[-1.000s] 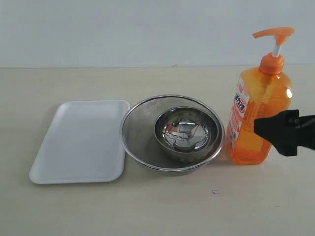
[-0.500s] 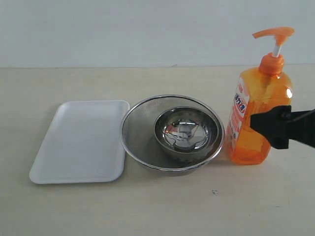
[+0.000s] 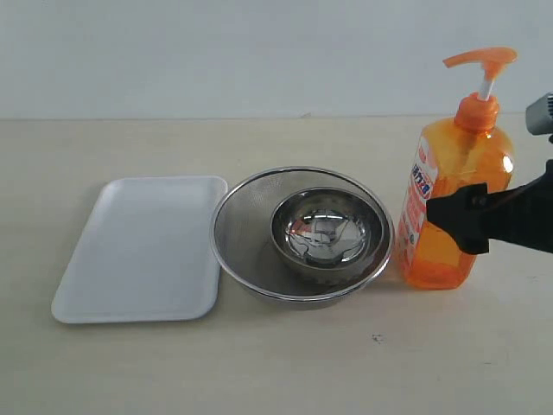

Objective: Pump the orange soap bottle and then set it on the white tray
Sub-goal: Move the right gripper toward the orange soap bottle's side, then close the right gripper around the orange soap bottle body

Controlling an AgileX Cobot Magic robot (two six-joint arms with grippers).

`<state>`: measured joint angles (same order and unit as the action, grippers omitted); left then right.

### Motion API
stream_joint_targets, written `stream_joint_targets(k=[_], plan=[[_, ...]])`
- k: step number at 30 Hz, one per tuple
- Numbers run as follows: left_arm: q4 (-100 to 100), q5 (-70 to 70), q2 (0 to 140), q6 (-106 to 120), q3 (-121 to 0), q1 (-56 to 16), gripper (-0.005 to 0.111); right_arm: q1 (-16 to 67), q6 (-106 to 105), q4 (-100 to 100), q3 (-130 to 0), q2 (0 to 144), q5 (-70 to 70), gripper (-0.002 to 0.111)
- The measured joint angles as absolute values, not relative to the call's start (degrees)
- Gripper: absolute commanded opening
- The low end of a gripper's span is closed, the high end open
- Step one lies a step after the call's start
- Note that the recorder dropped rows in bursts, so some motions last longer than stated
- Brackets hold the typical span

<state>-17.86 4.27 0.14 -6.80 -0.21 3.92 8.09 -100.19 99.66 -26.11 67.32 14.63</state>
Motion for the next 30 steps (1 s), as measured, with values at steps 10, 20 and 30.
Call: stream_joint_targets(k=[10,20,30], plan=[[-17.86,4.27,0.14,-6.8,-0.21,3.92,0.005,8.09,-100.41,99.66,-28.45,71.42,14.63,0.105],[-17.86,4.27,0.14,-6.8,-0.21,3.92,0.005,8.09,-100.41,99.66,-31.71,75.56,14.11,0.105],[-17.86,4.27,0.14,-6.8,-0.21,3.92,0.005,8.09,-101.36,99.66,-34.64,80.74,14.48,0.105]])
